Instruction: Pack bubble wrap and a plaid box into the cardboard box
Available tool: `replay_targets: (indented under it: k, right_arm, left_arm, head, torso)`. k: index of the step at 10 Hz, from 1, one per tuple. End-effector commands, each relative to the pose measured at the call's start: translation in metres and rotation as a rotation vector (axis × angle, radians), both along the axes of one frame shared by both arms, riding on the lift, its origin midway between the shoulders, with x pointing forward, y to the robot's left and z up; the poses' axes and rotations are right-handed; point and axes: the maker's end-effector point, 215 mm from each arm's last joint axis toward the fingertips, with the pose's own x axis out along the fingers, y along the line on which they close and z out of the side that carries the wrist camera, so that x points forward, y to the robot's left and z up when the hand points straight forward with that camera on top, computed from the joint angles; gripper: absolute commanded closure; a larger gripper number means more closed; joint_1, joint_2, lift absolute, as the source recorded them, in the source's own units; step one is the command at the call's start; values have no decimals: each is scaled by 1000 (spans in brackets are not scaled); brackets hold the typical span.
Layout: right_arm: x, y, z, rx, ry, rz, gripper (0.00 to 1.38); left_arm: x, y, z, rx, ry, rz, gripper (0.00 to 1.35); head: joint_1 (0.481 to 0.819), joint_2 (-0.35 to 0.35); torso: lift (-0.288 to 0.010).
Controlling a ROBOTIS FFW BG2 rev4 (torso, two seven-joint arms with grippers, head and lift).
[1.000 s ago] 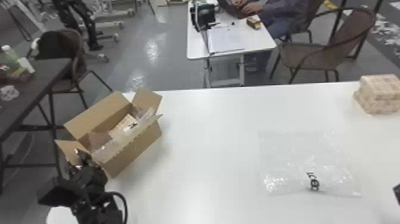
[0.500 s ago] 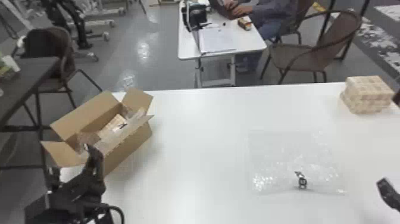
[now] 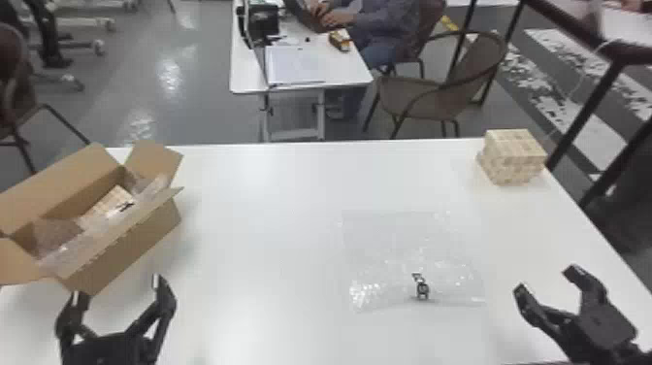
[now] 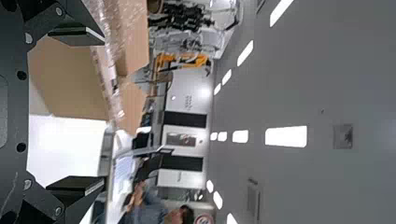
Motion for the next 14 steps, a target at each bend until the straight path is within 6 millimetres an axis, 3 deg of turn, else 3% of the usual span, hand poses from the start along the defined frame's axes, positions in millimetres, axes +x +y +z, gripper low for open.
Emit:
replay_targets:
  k: [1, 3, 5, 7, 10, 14]
  right_arm:
    - [-4, 13, -7, -10, 14, 16, 127]
    - [-14, 32, -19, -3, 37, 30, 127]
    - [-31, 69, -31, -48, 61, 40, 127]
    - [-43, 100, -38, -67, 72, 20, 128]
    - [-44, 105, -44, -74, 84, 28, 128]
    - [-45, 103, -47, -80, 91, 18, 127]
  left_arm:
    - [-7, -18, -32, 57, 86, -89, 231]
    - [-22, -25, -65, 72, 156, -163, 236]
    - [-39, -20, -75, 125, 189, -205, 236]
    - [-43, -16, -72, 165, 186, -229, 237]
    - [-42, -11, -67, 212, 178, -244, 237]
    - [-41, -13, -64, 214, 167, -245, 237]
  head:
    - [695, -62]
    - [695, -85]
    - [695, -57]
    - [695, -10]
    - [695, 67]
    - [695, 75]
  torso:
    - [-110]
    - [-110]
    - [-110]
    - [-110]
    - [-110]
    - [-110]
